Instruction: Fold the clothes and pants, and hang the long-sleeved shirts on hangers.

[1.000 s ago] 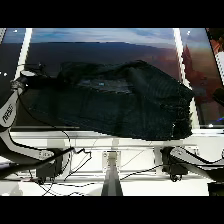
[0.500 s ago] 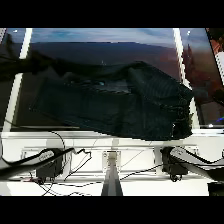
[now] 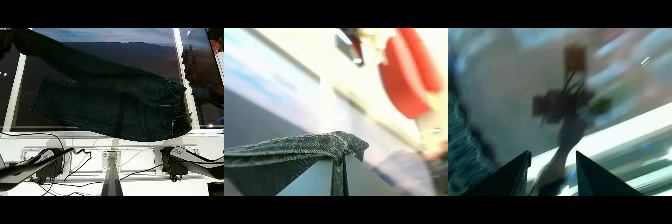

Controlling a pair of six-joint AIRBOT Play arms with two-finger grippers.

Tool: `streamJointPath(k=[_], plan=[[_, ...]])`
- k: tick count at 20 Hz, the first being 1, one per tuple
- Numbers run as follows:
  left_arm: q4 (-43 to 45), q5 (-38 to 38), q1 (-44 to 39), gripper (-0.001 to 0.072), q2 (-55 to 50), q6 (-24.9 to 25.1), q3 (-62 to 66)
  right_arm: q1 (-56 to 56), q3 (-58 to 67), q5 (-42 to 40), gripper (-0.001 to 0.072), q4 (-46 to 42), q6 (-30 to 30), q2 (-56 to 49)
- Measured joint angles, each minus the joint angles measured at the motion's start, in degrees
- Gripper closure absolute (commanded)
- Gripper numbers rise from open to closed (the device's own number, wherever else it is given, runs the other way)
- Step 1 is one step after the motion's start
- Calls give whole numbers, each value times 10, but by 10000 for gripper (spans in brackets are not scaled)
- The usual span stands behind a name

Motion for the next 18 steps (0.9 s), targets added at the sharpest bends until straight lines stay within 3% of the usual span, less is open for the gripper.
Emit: streamJointPath(k=[1, 3, 7, 12, 14, 17, 18], plan=[[7, 12, 0, 681, -14, 1, 0, 0, 0, 28, 344, 25, -22, -17], [16, 33, 1, 681, -49, 2, 0, 1, -1, 78, 165, 96, -58, -54], [25, 48, 1, 680, -100, 2, 0, 20, 0, 102, 99, 228, -95, -126], [28, 51, 0, 680, -122, 3, 0, 65, 0, 42, 102, 310, -102, -181], [28, 51, 0, 680, -124, 3, 0, 83, 0, 21, 230, 327, -103, -195], [29, 51, 0, 680, -126, 3, 0, 103, 4, -1, 543, 327, -122, -206], [29, 51, 0, 680, -127, 3, 0, 108, 9, -5, 569, 325, -127, -208]])
